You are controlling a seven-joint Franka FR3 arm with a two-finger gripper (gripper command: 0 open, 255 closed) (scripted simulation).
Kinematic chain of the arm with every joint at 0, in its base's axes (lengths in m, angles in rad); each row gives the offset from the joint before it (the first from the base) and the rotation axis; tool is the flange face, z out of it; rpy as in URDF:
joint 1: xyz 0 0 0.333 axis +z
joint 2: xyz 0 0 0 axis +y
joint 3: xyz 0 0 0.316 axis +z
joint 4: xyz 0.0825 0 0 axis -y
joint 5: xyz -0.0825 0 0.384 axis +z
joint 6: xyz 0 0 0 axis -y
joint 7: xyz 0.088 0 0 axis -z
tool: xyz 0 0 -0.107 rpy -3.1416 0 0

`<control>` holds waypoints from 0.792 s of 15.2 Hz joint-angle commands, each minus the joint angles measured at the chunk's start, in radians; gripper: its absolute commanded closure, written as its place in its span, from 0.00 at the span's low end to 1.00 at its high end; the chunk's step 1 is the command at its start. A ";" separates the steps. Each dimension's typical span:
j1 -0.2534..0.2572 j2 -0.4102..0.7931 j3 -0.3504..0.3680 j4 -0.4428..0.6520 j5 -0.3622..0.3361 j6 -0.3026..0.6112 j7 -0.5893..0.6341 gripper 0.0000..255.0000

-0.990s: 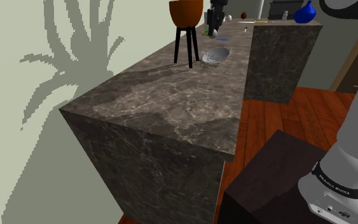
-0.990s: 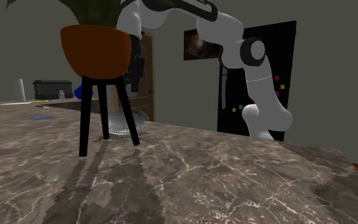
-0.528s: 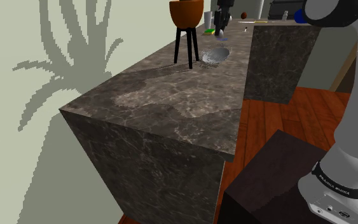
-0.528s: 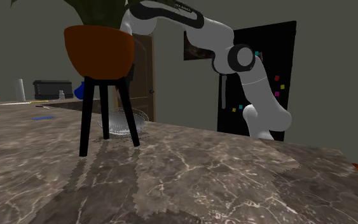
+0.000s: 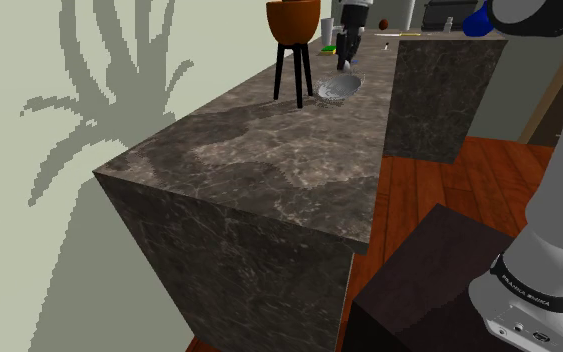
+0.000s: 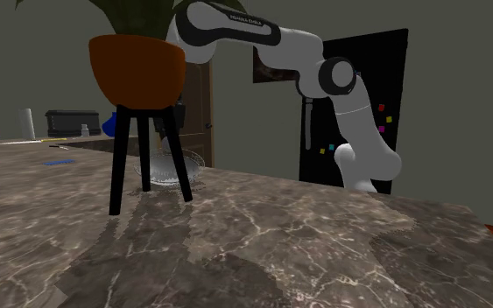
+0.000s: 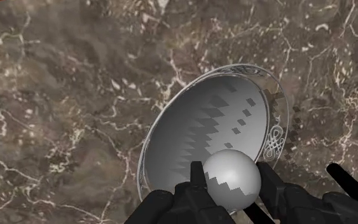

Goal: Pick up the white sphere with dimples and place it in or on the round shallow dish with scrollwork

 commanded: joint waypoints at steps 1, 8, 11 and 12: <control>0.001 -0.007 0.000 -0.038 0.000 0.031 -0.004 1.00; 0.002 -0.016 0.000 -0.083 0.000 0.067 -0.010 1.00; 0.002 -0.016 0.000 -0.083 0.000 0.067 -0.010 1.00; 0.002 -0.016 0.000 -0.083 0.000 0.067 -0.010 0.00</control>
